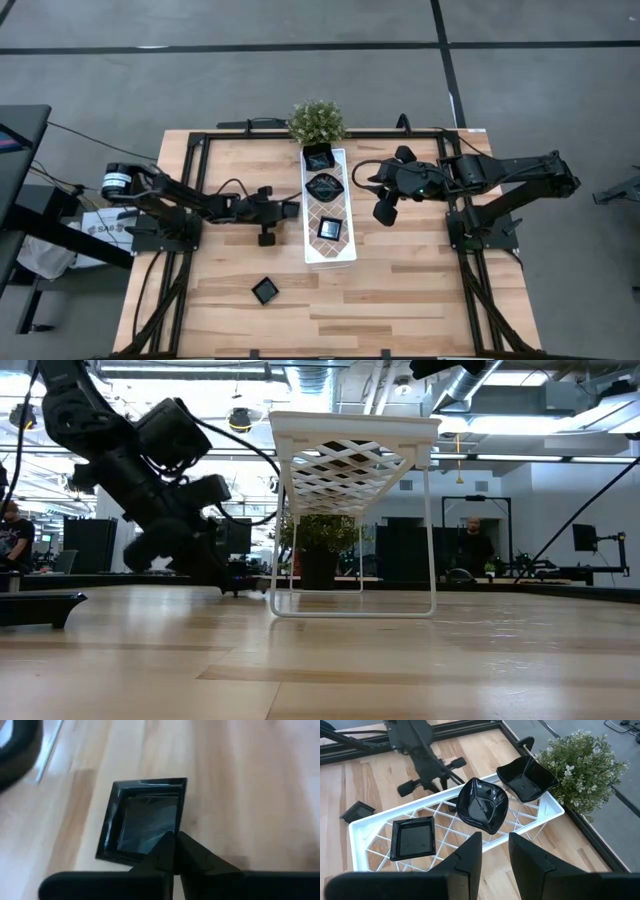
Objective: Pick & Place Mini shaped plates
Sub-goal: Stack the top square plate on the other square plate on the shelf
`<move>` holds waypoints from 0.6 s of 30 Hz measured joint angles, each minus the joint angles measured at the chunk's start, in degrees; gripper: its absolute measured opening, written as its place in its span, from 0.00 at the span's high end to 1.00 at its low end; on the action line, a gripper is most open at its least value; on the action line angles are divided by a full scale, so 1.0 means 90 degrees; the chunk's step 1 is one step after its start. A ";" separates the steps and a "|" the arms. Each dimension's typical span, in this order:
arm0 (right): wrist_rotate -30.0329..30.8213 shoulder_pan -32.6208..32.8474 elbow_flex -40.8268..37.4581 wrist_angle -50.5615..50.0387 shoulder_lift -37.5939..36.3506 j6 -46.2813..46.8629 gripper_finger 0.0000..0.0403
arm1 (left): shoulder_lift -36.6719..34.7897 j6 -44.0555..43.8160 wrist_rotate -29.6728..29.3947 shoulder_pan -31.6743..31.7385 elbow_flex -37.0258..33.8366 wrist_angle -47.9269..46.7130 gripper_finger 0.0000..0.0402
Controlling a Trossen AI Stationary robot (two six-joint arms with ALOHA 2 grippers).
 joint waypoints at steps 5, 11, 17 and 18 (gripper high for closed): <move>-0.0005 0.0000 0.0000 0.0001 0.0000 -0.0002 0.77 | -0.0377 -0.0057 -0.0001 -0.0396 -0.0005 -0.0127 0.97; -0.0010 0.0009 0.0000 -0.0001 0.0000 -0.0002 0.77 | -0.1120 -0.0180 -0.0175 -0.0784 -0.0005 -0.0504 0.97; -0.0008 0.0026 -0.0002 0.0000 0.0000 -0.0002 0.77 | -0.1749 -0.0527 -0.0307 -0.1087 -0.0005 -0.1404 0.97; -0.0010 0.0049 -0.0002 0.0000 0.0000 -0.0002 0.77 | -0.1839 -0.0683 -0.0310 -0.1138 -0.0005 -0.1542 0.97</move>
